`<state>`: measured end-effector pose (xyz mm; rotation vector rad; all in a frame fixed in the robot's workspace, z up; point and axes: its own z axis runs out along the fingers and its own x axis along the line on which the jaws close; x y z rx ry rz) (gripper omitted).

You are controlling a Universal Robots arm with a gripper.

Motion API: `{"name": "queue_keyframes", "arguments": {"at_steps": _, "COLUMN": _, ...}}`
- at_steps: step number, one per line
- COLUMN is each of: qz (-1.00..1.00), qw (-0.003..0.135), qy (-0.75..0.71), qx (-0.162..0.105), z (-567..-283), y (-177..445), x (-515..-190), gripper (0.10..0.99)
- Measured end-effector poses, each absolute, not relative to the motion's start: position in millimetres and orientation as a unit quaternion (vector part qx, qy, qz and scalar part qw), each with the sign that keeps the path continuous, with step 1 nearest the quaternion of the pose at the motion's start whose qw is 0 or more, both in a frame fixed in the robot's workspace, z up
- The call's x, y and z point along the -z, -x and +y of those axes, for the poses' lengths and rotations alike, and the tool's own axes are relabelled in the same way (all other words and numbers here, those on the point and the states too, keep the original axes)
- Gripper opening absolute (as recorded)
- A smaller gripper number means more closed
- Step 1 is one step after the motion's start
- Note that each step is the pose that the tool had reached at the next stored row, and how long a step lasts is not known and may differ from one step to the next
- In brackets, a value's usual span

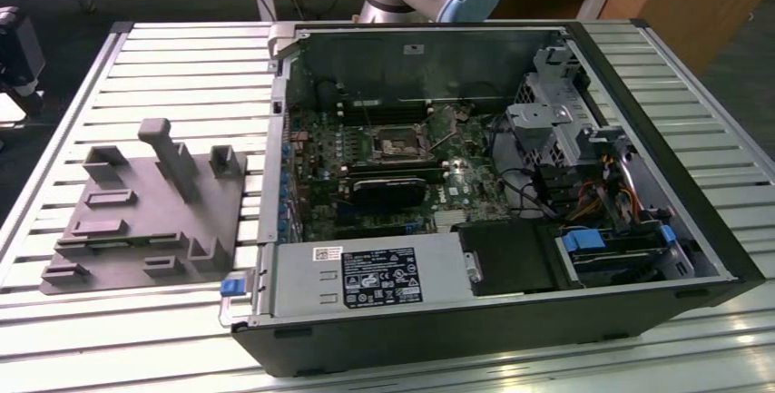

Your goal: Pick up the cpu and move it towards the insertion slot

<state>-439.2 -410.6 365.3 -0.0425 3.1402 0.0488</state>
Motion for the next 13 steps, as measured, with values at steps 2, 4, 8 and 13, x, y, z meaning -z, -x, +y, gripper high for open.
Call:
{"name": "queue_keyframes", "arguments": {"at_steps": 2, "qz": 1.000, "qw": 0.000, "qy": 0.014, "qx": -0.015, "z": -410.6, "y": 439.2, "x": -366.2, "gripper": 0.541}}
{"name": "queue_keyframes", "arguments": {"at_steps": 4, "qz": 1.000, "qw": 0.000, "qy": 0.014, "qx": -0.016, "z": -410.6, "y": 439.2, "x": -366.8, "gripper": 0.541}}
{"name": "queue_keyframes", "arguments": {"at_steps": 8, "qz": 1.000, "qw": 0.000, "qy": 0.014, "qx": -0.016, "z": -410.6, "y": 439.2, "x": -368.4, "gripper": 0.541}}
{"name": "queue_keyframes", "arguments": {"at_steps": 13, "qz": 1.000, "qw": 0.000, "qy": 0.014, "qx": -0.016, "z": -410.6, "y": 439.1, "x": -370.7, "gripper": 0.541}}
